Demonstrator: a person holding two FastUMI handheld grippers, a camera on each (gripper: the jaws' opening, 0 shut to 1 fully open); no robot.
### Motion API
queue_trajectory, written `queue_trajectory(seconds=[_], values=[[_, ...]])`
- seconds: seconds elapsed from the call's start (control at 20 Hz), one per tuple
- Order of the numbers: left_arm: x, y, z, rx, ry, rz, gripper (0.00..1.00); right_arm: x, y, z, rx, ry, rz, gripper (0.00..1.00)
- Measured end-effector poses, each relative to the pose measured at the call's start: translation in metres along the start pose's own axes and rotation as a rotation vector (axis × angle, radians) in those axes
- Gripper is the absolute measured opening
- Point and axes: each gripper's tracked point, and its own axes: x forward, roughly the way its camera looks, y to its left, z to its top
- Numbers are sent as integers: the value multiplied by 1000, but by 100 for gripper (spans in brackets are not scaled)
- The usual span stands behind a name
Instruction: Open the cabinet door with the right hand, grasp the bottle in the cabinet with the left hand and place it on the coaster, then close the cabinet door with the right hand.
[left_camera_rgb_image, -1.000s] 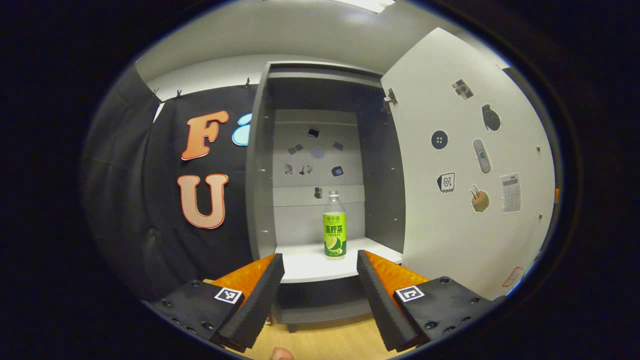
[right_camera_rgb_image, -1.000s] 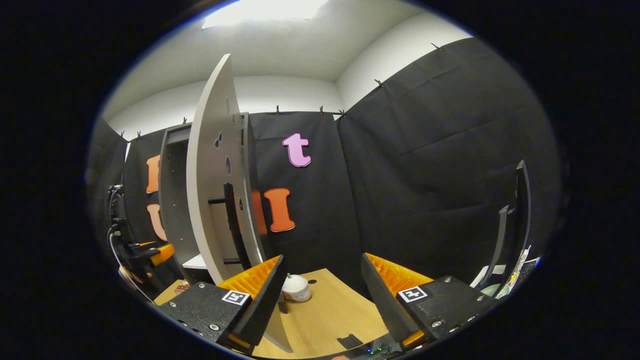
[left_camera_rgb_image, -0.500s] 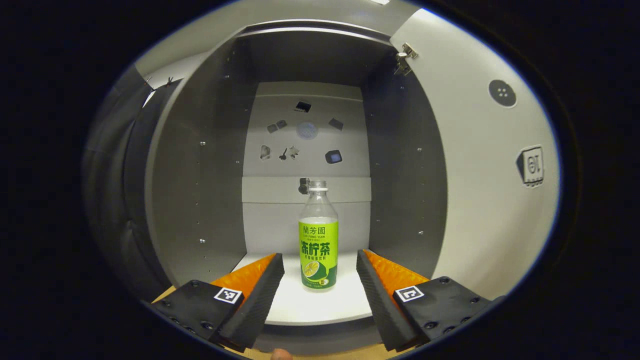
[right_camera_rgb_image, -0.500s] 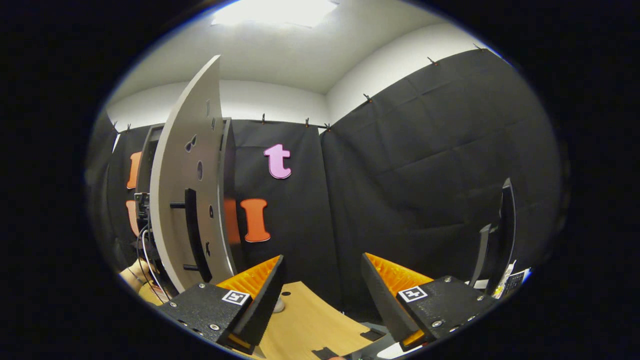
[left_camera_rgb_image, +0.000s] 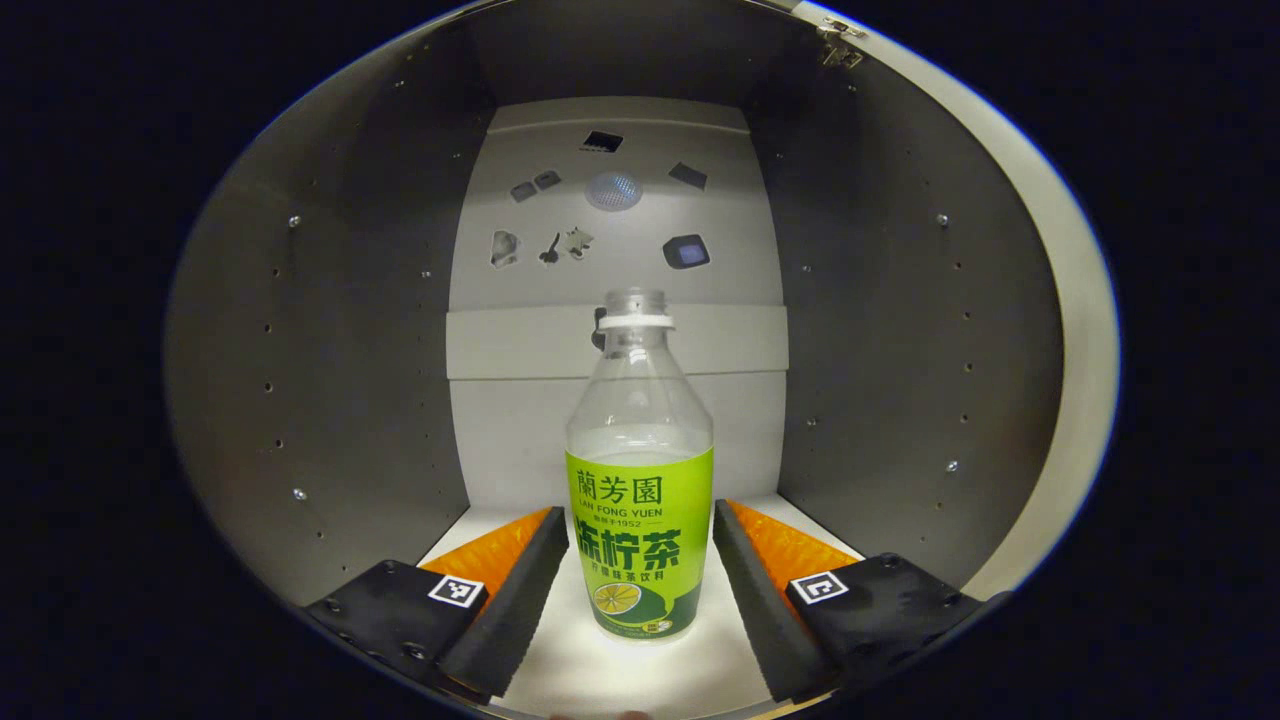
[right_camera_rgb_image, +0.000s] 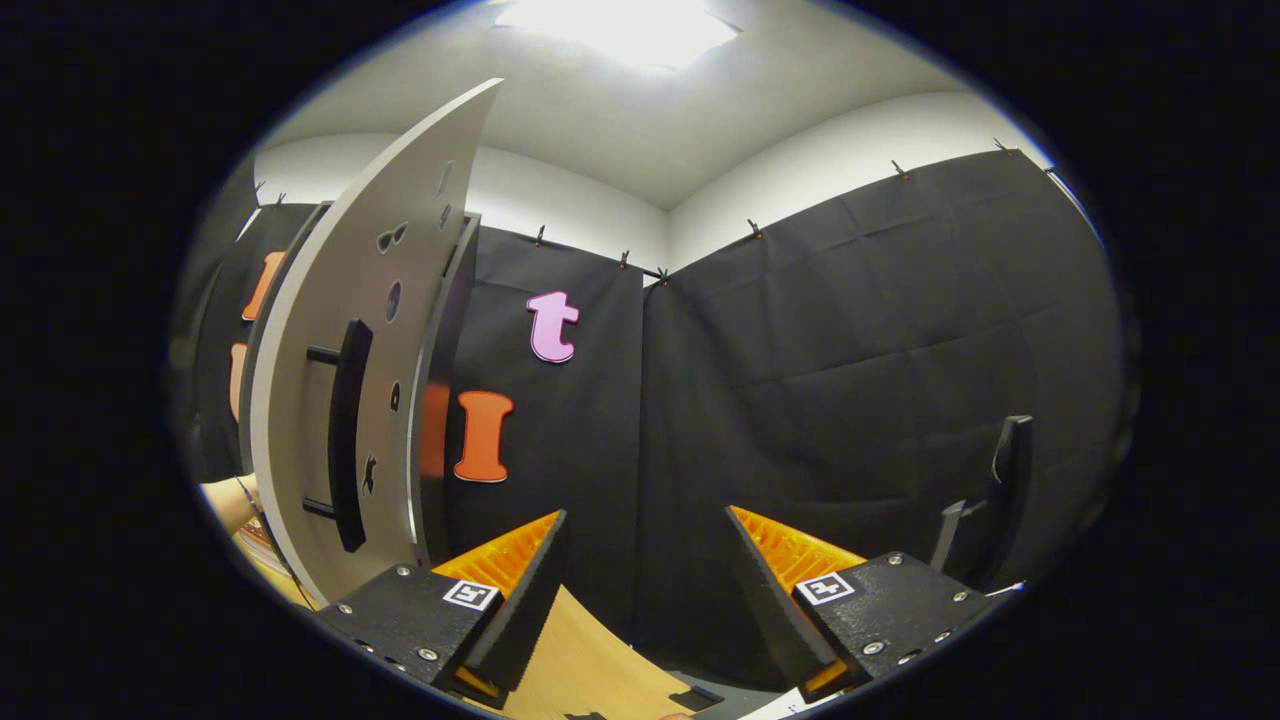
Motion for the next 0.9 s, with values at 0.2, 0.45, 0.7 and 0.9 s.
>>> queue_trajectory(seconds=[0.2, 0.45, 0.7, 0.9], values=[[-4, -2, -1, -22, -4, -21, 80, 0, 14, -7, 16, 23, 41, 93], [-38, 3, 23, -35, -57, -59, 74, -5, 22, -1, 12, 19, 42, 93], [-99, 22, 45, -29, -68, -90, 72, -27, 42, 16, 20, 9, 84, 93], [-153, 56, 41, -40, -46, -89, 72, -49, 60, 30, 3, -5, 118, 93]])
